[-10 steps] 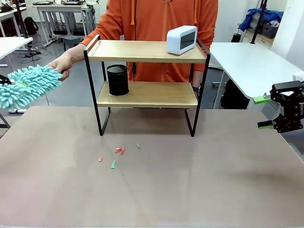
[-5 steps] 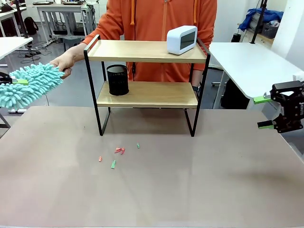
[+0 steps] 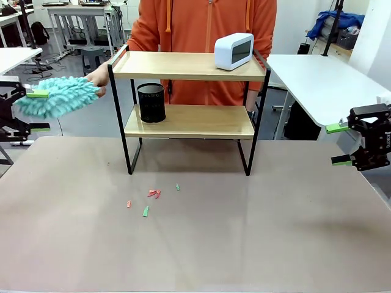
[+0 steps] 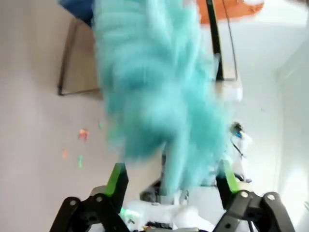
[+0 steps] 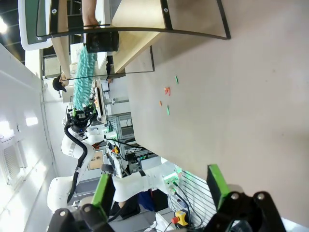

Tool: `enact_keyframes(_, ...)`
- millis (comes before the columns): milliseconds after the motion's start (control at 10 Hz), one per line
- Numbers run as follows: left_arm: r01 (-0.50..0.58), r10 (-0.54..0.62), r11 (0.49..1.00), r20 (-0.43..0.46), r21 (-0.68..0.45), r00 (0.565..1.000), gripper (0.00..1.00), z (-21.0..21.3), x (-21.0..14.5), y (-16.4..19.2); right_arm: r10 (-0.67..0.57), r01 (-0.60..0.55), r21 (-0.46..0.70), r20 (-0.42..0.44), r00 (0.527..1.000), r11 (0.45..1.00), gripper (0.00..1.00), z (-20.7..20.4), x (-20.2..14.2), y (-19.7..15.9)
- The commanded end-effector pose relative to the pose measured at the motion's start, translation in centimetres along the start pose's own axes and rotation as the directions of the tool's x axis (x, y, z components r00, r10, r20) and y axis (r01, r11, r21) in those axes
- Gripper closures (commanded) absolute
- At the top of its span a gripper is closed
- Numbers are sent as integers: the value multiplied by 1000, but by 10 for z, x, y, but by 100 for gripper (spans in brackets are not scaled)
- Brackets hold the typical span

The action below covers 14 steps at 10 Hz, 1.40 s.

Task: Clean the shelf.
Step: Hand the Duster back to the human.

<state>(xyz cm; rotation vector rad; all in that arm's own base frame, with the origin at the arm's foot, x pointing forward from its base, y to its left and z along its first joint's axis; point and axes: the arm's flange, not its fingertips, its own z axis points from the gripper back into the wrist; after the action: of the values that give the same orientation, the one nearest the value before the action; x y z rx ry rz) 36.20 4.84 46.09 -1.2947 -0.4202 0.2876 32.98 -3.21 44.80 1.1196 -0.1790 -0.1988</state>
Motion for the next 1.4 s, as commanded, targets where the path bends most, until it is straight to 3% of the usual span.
enact_keyframes(0,-89,79,992,-113,-85,990,0,-18,-7,18,-11,11,-6,-4,1000,1000,0,0,-2,1)
enact_keyframes(300,-127,111,987,-154,-95,982,0,-41,-4,37,-11,11,-6,-4,1000,1000,0,0,-2,1)
enact_keyframes(400,-160,150,987,-185,-35,971,0,-46,-4,41,-11,11,-6,-4,1000,1000,0,0,-2,1)
enact_keyframes(500,-123,110,990,-161,-71,981,0,-38,-9,33,-11,11,-6,-4,1000,1000,0,0,-2,1)
enact_keyframes(1300,-123,110,990,-161,-71,981,0,-38,-9,33,-11,11,-6,-4,1000,1000,0,0,-2,1)
